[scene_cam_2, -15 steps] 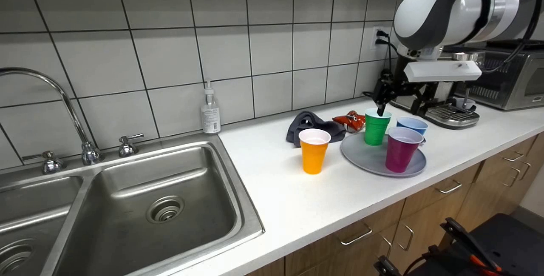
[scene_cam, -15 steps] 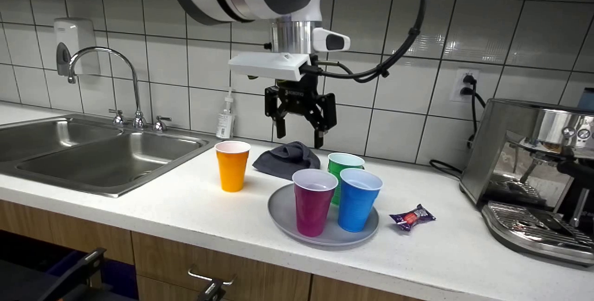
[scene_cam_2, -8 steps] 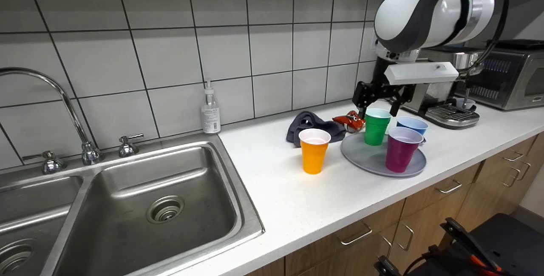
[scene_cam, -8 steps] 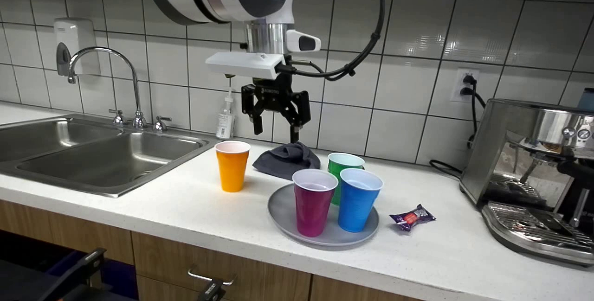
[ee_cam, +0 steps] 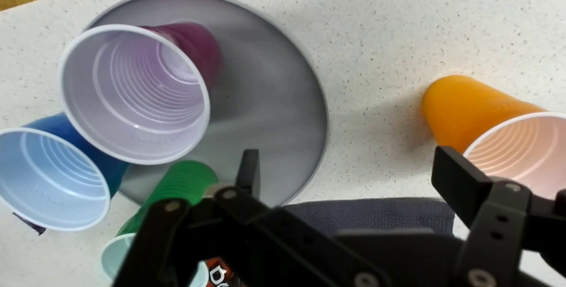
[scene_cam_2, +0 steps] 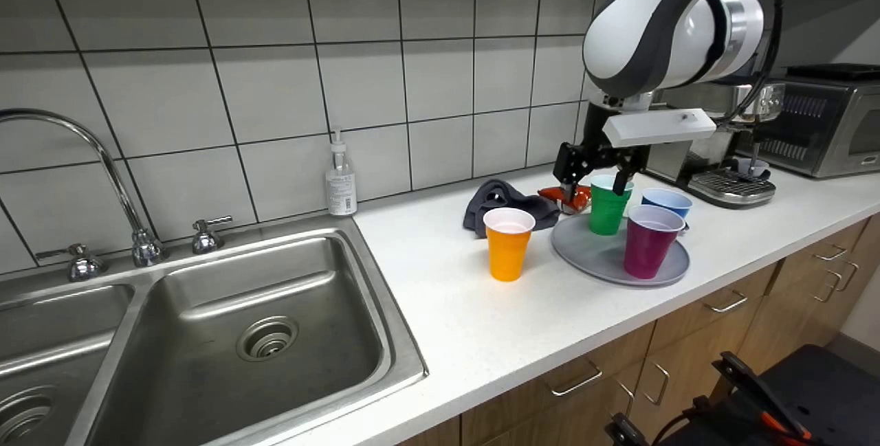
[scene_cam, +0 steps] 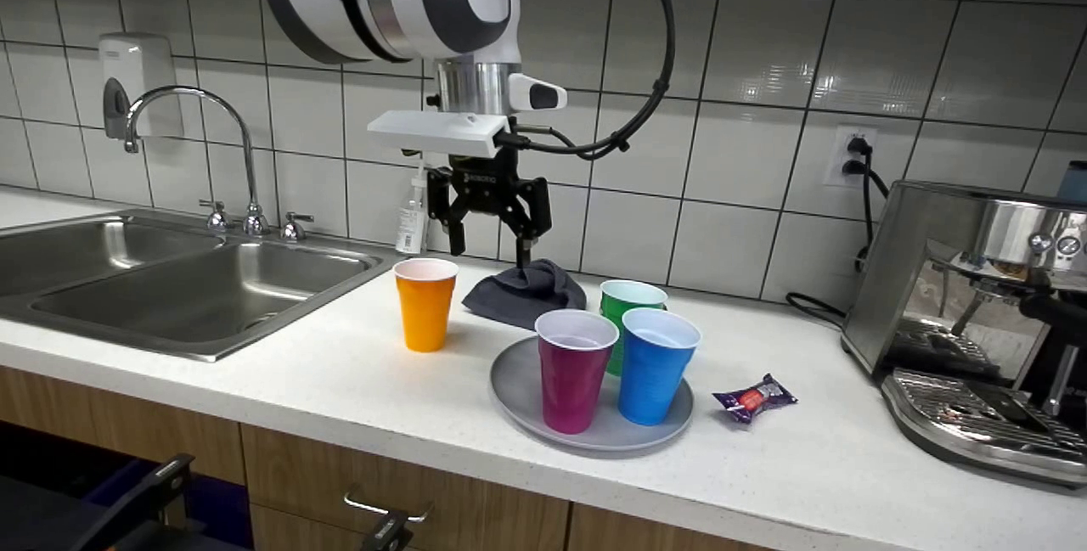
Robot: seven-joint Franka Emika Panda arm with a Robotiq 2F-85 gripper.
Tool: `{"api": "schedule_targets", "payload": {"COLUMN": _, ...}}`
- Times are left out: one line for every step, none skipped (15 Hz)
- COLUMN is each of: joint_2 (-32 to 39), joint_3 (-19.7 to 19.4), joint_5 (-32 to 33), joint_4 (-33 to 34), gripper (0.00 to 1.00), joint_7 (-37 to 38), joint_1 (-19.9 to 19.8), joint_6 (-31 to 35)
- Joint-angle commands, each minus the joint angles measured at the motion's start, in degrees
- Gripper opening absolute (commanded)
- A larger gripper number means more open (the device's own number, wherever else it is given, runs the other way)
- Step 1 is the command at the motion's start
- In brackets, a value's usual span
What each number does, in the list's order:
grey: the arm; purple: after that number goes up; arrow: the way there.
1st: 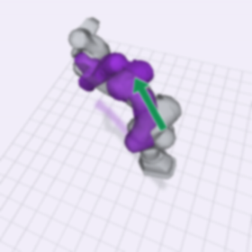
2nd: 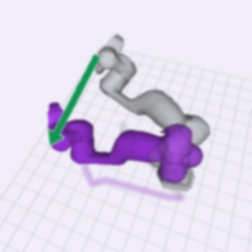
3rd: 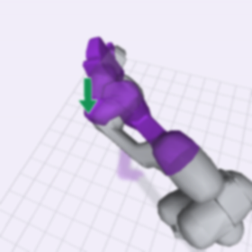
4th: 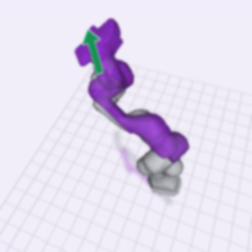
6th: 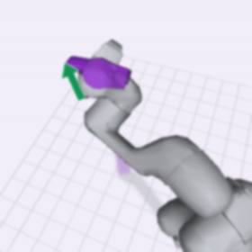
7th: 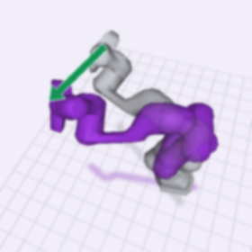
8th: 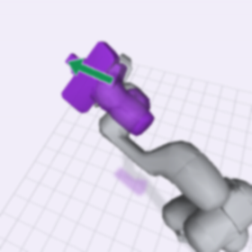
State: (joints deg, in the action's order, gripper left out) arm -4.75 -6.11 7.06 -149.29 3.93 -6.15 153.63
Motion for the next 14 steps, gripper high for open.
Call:
{"api": "schedule_targets", "payload": {"joint_2": 0.1, "joint_3": 0.2, "joint_5": -0.1, "joint_4": 0.2, "gripper": 1.0, "joint_7": -0.2, "joint_1": -0.3, "joint_6": -0.1}}
{"api": "schedule_targets", "payload": {"joint_2": 0.2, "joint_3": 0.2, "joint_5": -0.1, "joint_4": 0.3, "gripper": 1.0, "joint_7": -0.2, "joint_1": -0.3, "joint_6": -0.1}}
{"api": "schedule_targets", "payload": {"joint_2": 0.2, "joint_3": 0.2, "joint_5": -0.1, "joint_4": 0.3, "gripper": 1.0, "joint_7": -0.3, "joint_1": -0.2, "joint_6": -0.1}}
{"api": "schedule_targets", "payload": {"joint_2": 0.2, "joint_3": 0.2, "joint_5": -0.1, "joint_4": 0.3, "gripper": 1.0, "joint_7": -0.3, "joint_1": -0.2, "joint_6": -0.1}}
{"api": "schedule_targets", "payload": {"joint_2": 0.2, "joint_3": 0.2, "joint_5": -0.1, "joint_4": 0.3, "gripper": 1.0, "joint_7": -0.3, "joint_1": -0.2, "joint_6": -0.1}}
{"api": "schedule_targets", "payload": {"joint_2": 0.2, "joint_3": 0.2, "joint_5": -0.1, "joint_4": 0.3, "gripper": 1.0, "joint_7": -0.3, "joint_1": -0.2, "joint_6": -0.1}}
{"api": "schedule_targets", "payload": {"joint_2": 0.7, "joint_3": 0.3, "joint_5": 0.0, "joint_4": 0.7, "gripper": 1.0, "joint_7": 0.1, "joint_1": -0.2, "joint_6": 0.3}}
{"api": "schedule_targets", "payload": {"joint_2": 1.1, "joint_3": 0.4, "joint_5": -0.4, "joint_4": 1.1, "gripper": 1.0, "joint_7": -0.2, "joint_1": 0.0, "joint_6": 0.4}}
{"api": "schedule_targets", "payload": {"joint_2": 1.4, "joint_3": 0.5, "joint_5": -0.3, "joint_4": 1.2, "gripper": 1.0, "joint_7": 0.0, "joint_1": 0.0, "joint_6": 0.9}}
{"api": "schedule_targets", "payload": {"joint_2": 1.6, "joint_3": 0.5, "joint_5": -0.6, "joint_4": 1.5, "gripper": 1.0, "joint_7": -0.4, "joint_1": 0.2, "joint_6": 1.0}}
{"api": "schedule_targets", "payload": {"joint_2": 1.8, "joint_3": 0.6, "joint_5": -0.7, "joint_4": 1.6, "gripper": 1.0, "joint_7": -0.6, "joint_1": 0.3, "joint_6": 1.3}}
{"api": "schedule_targets", "payload": {"joint_2": 1.9, "joint_3": 0.7, "joint_5": -1.4, "joint_4": 1.8, "gripper": 1.0, "joint_7": -1.1, "joint_1": 0.6, "joint_6": 1.5}}
{"api": "schedule_targets", "payload": {"joint_2": 2.2, "joint_3": 0.8, "joint_5": -1.4, "joint_4": 2.0, "gripper": 1.0, "joint_7": -1.0, "joint_1": 0.8, "joint_6": 1.9}}
{"api": "schedule_targets", "payload": {"joint_2": 2.6, "joint_3": 1.0, "joint_5": -1.9, "joint_4": 2.3, "gripper": 1.0, "joint_7": -1.3, "joint_1": 1.1, "joint_6": 2.0}}
